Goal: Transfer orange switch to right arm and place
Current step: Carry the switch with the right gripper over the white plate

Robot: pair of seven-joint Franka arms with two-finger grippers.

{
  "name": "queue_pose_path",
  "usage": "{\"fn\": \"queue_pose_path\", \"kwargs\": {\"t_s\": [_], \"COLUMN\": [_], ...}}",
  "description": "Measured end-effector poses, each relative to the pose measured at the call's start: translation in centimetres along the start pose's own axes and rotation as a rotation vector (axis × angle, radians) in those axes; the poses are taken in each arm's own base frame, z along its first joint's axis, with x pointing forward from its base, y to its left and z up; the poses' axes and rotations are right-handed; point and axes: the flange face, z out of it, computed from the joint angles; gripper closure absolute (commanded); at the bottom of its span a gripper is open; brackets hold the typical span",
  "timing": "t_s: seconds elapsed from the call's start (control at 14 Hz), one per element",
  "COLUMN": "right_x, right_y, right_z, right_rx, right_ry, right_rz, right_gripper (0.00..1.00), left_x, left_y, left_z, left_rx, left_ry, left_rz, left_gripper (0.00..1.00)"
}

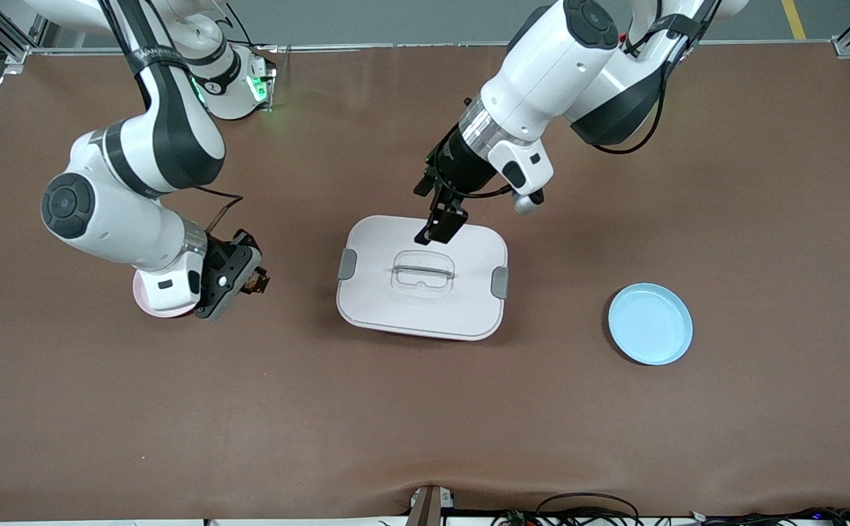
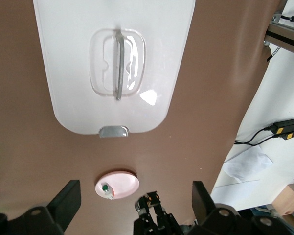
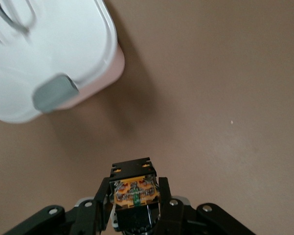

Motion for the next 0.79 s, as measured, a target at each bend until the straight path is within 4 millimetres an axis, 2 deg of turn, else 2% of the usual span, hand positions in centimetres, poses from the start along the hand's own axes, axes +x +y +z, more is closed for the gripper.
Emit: {"fn": "queue_pose_path", "kwargs": {"t_s": [0.21, 0.36, 0.79], "right_x": [-2.1, -3.6, -10.5], "right_y": [1.1, 1.9, 5.5], "right_z": [1.9, 3.2, 8.9], "right_rx": [-0.027, -0.027, -0.084], "right_ry": [-0.088, -0.105, -0.141], "right_rz": [-0.051, -0.093, -0.233], "right_gripper": [1.00, 1.00, 1.00], "left_x": [1.8, 3.2, 8.0], "left_y": [-1.4, -1.7, -0.2], "left_z": [-0.7, -1.3, -3.8], "left_rx": [0.026, 0.072, 0.221], "left_ry": [0.049, 0.078, 0.102], "left_rz": [0.072, 0.124, 0.283], "left_gripper": [0.00, 0.00, 0.00]}}
